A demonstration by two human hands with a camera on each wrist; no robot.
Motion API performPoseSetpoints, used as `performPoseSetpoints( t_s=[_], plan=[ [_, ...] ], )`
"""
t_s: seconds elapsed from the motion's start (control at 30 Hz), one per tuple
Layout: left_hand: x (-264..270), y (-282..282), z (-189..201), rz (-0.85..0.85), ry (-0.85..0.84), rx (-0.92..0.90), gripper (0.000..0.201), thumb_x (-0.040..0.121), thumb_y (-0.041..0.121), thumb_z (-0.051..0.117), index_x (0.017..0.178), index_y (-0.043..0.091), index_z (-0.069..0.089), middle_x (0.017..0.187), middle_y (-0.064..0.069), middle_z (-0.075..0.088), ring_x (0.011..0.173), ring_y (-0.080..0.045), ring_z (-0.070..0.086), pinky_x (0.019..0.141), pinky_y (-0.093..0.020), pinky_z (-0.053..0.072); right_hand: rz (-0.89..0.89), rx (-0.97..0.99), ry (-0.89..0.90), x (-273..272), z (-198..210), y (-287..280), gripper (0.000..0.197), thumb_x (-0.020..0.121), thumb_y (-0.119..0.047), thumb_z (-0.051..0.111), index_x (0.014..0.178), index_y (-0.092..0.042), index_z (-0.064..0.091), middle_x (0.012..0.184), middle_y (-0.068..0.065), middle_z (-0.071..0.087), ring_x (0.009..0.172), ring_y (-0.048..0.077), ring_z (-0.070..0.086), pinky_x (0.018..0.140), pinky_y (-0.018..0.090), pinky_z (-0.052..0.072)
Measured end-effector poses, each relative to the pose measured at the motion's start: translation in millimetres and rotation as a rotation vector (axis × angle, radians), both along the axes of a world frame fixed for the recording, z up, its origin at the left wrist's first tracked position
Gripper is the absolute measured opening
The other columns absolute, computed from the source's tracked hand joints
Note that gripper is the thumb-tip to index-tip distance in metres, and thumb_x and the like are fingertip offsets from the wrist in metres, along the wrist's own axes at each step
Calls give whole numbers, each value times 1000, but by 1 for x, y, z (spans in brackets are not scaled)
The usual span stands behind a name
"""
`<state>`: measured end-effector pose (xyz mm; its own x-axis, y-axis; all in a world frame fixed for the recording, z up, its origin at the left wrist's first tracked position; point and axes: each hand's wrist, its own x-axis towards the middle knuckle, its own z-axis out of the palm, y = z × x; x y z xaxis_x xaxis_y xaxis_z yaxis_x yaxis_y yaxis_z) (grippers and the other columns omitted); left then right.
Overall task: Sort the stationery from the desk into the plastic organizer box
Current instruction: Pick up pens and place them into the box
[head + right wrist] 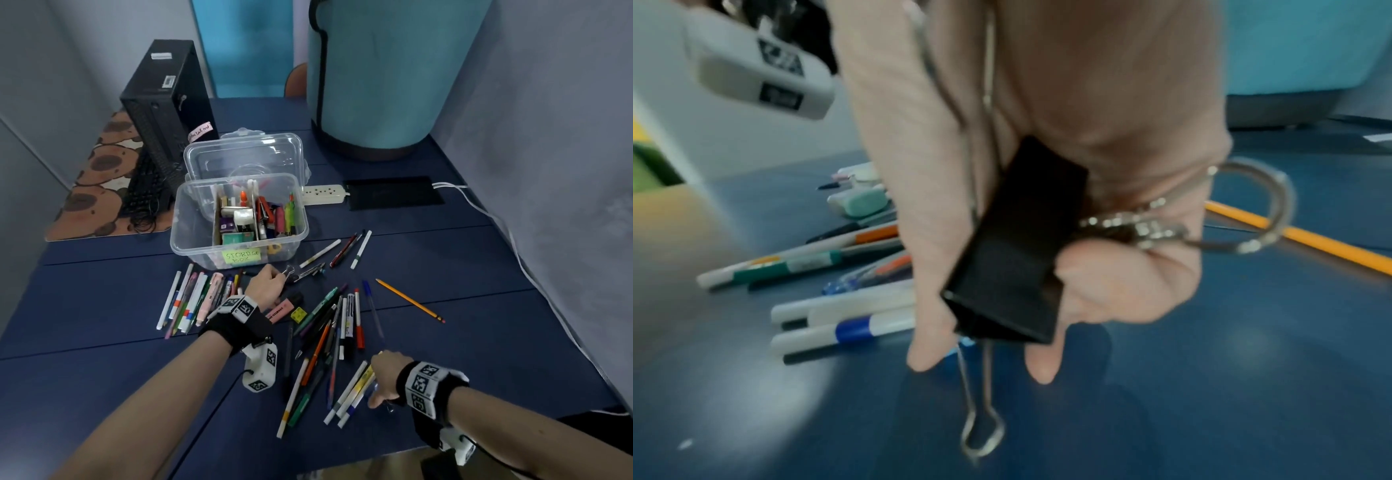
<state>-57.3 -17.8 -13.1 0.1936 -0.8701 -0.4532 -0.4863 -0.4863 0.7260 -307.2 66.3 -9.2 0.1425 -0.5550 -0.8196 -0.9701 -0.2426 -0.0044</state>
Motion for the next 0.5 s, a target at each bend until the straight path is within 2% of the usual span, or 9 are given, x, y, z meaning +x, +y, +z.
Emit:
performPoseSetpoints(
  t_s=[0.03,0.13,0.17,0.27,0.33,0.4,0.43,0.5],
  plan=[
    [4,0,1,5,7,-8,13,96,25,41,94,13,47,85,-8,58,61,-22,54,58,-30,47,15,-24,1,3,0,0,52,79,-37,75,115,-5,58,106,6,62,98,25,63,76,34,52],
    [16,-1,5,-15,-16,-19,13,95,26,41,94,16,49,82,-7,59,61,-21,55,58,-29,47,16,-29,-2,12,-1,-10,34,83,-24,72,106,-7,54,82,3,55,81,22,58,63,31,48],
    [18,-2,7,-36,-21,-16,13,96,26,41,95,15,49,81,-6,59,60,-20,55,57,-29,47,21,-17,10,14,1,-16,31,84,-23,71,104,-6,54,82,4,53,78,21,56,60,30,46],
    [24,-2,16,-103,-37,-10,14,96,25,42,95,14,51,82,-5,57,60,-21,55,58,-29,48,86,48,13,20,15,-38,27,86,-28,68,82,-8,51,81,5,54,70,19,52,52,26,43],
    [23,0,21,-152,-87,-11,13,95,26,44,91,15,51,83,-6,59,63,-23,56,60,-29,48,69,64,-68,20,32,-58,28,88,-28,65,69,-13,50,70,0,52,57,12,50,40,17,39],
    [13,5,19,-192,-140,-28,12,93,27,46,86,18,50,84,-7,62,69,-25,58,65,-32,50,-138,122,-274,20,41,-82,26,87,-25,64,66,-13,54,62,0,51,40,6,48,37,17,37],
    [6,8,17,-201,-149,-35,12,93,28,47,84,20,49,84,-7,63,70,-25,59,68,-34,51,-299,175,-414,23,43,-94,23,87,-23,63,69,-10,57,61,3,52,36,8,48,38,20,38],
    [-7,14,14,-204,-109,-42,11,93,28,48,85,21,49,80,-6,63,62,-20,59,64,-32,51,-615,232,-671,33,46,-114,22,90,-18,59,72,-6,57,60,8,52,37,13,49,38,20,38]
  ],
)
